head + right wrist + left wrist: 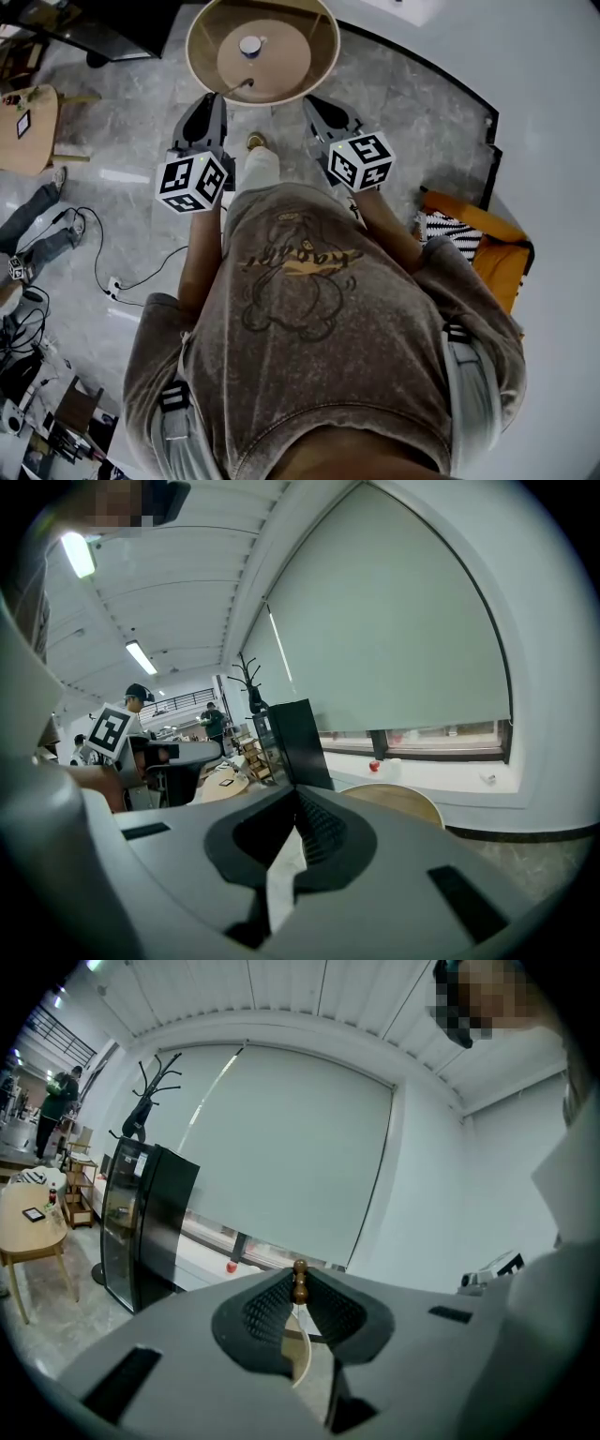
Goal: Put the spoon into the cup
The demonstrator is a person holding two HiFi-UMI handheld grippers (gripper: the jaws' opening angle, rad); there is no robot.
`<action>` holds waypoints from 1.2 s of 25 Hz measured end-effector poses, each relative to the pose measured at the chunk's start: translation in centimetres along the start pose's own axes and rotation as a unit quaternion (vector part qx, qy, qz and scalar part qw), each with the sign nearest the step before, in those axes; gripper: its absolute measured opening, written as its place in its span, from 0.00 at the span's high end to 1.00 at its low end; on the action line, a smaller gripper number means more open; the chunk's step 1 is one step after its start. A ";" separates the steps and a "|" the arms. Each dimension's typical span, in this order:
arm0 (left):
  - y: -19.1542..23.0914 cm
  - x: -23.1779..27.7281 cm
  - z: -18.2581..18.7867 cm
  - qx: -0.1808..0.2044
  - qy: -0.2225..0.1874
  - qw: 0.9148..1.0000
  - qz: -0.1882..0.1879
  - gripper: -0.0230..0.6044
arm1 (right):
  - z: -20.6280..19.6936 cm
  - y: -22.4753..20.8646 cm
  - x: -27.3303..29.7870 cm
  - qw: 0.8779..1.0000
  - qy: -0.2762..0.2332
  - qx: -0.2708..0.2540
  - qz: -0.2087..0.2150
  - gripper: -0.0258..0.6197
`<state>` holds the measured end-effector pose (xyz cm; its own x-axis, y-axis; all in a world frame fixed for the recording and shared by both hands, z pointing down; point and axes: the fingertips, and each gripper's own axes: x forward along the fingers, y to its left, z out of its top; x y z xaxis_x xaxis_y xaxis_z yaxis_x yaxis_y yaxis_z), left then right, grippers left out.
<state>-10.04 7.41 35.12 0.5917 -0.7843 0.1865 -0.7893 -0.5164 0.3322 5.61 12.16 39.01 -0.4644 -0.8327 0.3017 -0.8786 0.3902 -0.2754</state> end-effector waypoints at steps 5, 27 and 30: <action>2.0 2.6 2.2 0.004 0.006 1.000 -0.012 0.88 | 2.1 -0.5 2.9 1.000 -0.005 0.003 -0.010 0.93; 8.1 13.7 6.8 0.022 0.038 0.996 -0.075 0.88 | 8.2 -5.1 13.1 0.997 -0.025 0.015 -0.071 0.93; 8.4 14.5 6.9 0.022 0.039 0.996 -0.072 0.88 | 8.5 -5.6 13.9 0.997 -0.024 0.013 -0.067 0.93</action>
<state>-9.22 -10.67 34.25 0.7082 -0.6737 0.2111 -0.7012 -0.6368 0.3207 5.08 -4.92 36.98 -0.3359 -0.8949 0.2938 -0.9290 0.2635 -0.2598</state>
